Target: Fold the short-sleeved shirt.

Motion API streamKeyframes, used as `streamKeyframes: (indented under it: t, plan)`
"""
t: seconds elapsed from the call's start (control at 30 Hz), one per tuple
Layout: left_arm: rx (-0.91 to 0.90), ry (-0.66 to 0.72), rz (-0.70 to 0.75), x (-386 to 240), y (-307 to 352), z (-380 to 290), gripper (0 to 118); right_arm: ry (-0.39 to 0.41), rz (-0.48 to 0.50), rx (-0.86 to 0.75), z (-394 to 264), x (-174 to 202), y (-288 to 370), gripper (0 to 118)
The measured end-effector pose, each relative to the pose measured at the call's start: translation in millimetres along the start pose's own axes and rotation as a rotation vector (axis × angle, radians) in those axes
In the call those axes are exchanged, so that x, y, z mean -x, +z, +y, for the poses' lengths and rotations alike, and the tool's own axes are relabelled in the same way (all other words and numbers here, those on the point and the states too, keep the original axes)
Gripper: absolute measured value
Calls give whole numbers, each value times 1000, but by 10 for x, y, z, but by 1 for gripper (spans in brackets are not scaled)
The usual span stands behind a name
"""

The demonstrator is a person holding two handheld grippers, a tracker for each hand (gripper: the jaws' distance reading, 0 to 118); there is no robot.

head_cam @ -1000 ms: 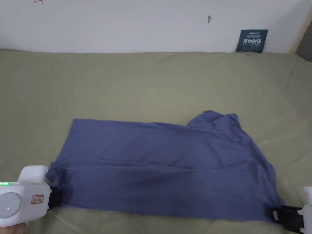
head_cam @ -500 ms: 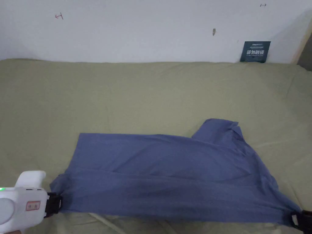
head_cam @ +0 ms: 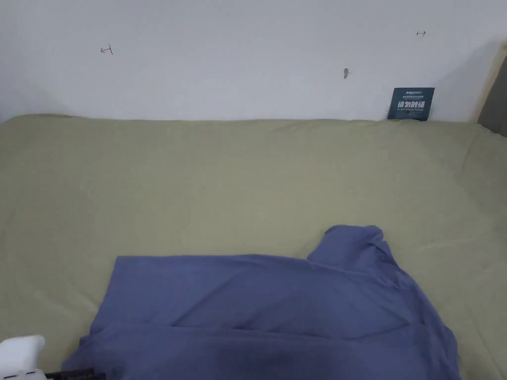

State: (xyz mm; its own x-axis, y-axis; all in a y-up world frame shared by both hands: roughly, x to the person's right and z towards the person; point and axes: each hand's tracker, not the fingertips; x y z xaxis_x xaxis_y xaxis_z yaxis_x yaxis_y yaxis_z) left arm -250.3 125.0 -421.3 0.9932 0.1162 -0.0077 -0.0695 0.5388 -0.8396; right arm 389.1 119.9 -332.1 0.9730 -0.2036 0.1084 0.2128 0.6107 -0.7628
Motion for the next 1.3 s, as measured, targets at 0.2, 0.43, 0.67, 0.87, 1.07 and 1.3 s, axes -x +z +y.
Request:
streamKeyframes:
  t: [0.2,0.43,0.67,0.87,1.07,1.3]
  plan:
    - [-99,-29,25,-116,-175,480,59,-20,16,-143,516,277,-51,36]
    - [-123,-13,31,-305,-821,1217,0,-5,-44,-180,938,429,-481,2]
    - [-42,19,127,-280,-1687,1776,117,43,-80,-101,1188,352,-903,2]
    - [58,-38,181,-269,-2150,1950,98,51,-116,-52,1313,196,-1134,2]
    - [12,-92,113,-369,-1939,1931,1,83,-121,-18,1506,76,-1337,2]
    - [29,-24,71,-396,-1880,1908,1,87,-61,84,1908,90,-1829,101]
